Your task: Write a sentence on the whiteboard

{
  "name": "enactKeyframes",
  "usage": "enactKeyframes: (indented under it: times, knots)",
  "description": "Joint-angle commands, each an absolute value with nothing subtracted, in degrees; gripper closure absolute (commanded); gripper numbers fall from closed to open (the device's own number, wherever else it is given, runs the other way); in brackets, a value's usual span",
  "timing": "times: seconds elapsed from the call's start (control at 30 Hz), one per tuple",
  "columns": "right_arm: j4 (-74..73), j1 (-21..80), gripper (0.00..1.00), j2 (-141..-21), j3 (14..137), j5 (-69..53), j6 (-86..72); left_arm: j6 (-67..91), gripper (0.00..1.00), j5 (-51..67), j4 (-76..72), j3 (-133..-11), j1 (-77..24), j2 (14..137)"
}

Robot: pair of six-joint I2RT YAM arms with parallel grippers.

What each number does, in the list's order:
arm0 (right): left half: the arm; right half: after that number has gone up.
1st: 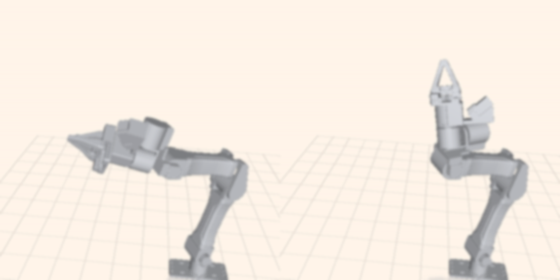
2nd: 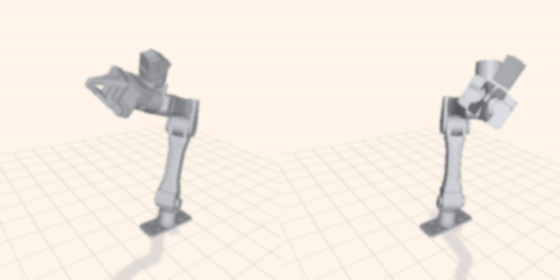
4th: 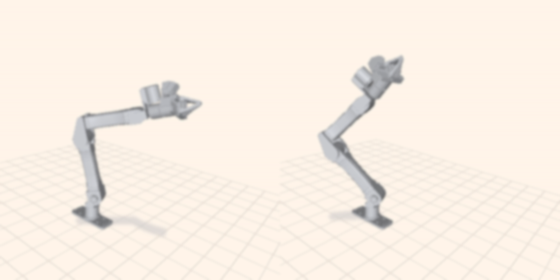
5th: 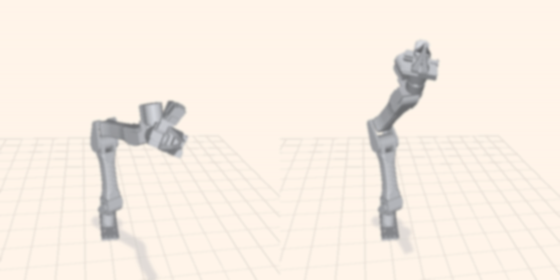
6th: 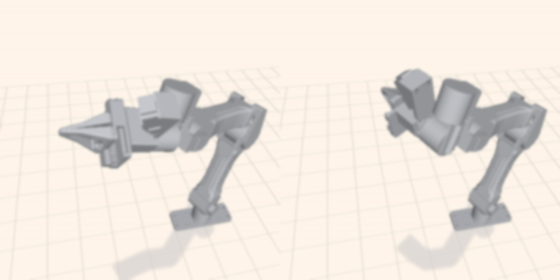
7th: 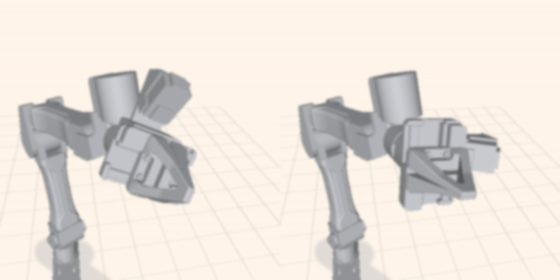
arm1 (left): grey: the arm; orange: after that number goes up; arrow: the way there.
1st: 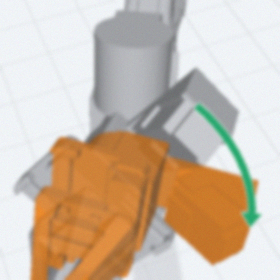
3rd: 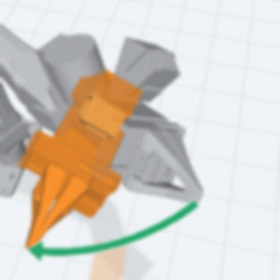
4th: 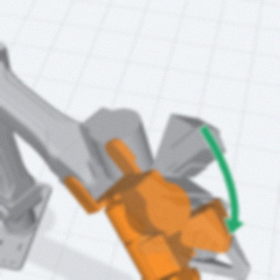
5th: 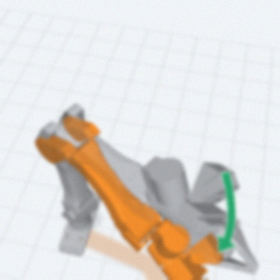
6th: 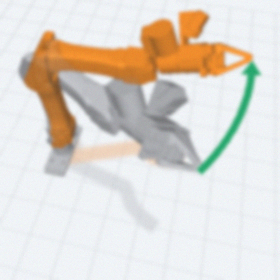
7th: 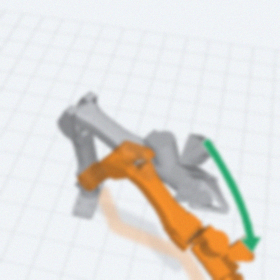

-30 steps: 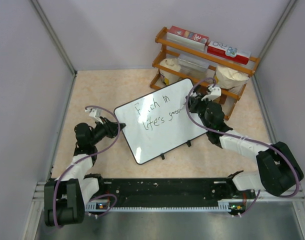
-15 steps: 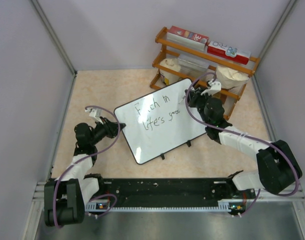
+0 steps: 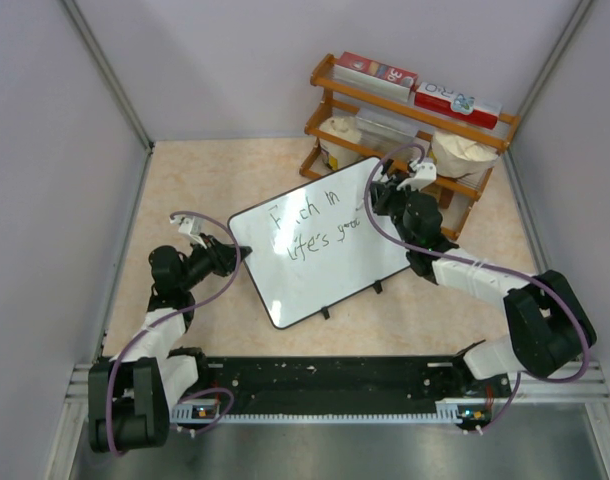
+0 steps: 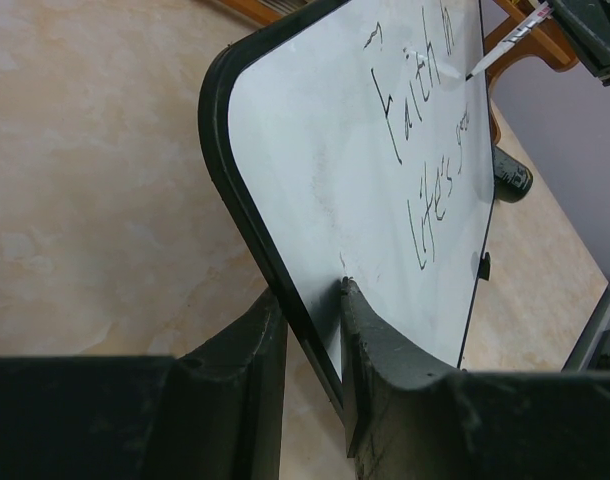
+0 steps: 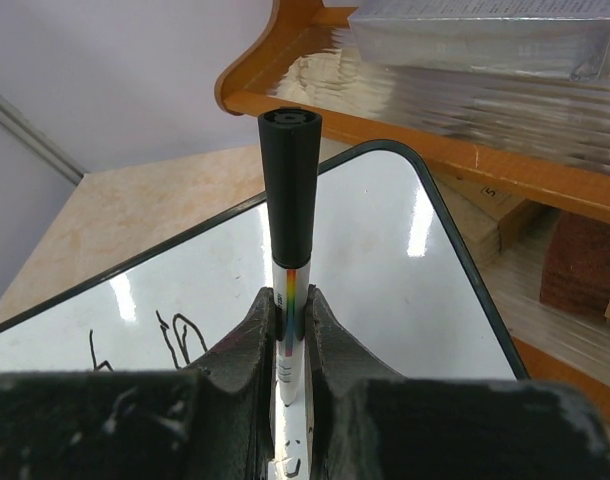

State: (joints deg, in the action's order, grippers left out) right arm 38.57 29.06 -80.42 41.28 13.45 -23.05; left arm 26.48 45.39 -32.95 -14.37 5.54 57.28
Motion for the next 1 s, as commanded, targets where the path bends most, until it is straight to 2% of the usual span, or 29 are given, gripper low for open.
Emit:
enactKeyframes:
  times: [0.0,0.97]
  knots:
    - [40.52,28.39,1.00,-79.63,40.35,13.62,-22.50,21.88,1.00,43.77,-31.90,-14.59,5.36,58.18]
    - [39.64,28.39,1.00,-76.20,34.45,12.22,-23.20,21.88,1.00,43.86,-31.82,-14.59,5.36,58.10]
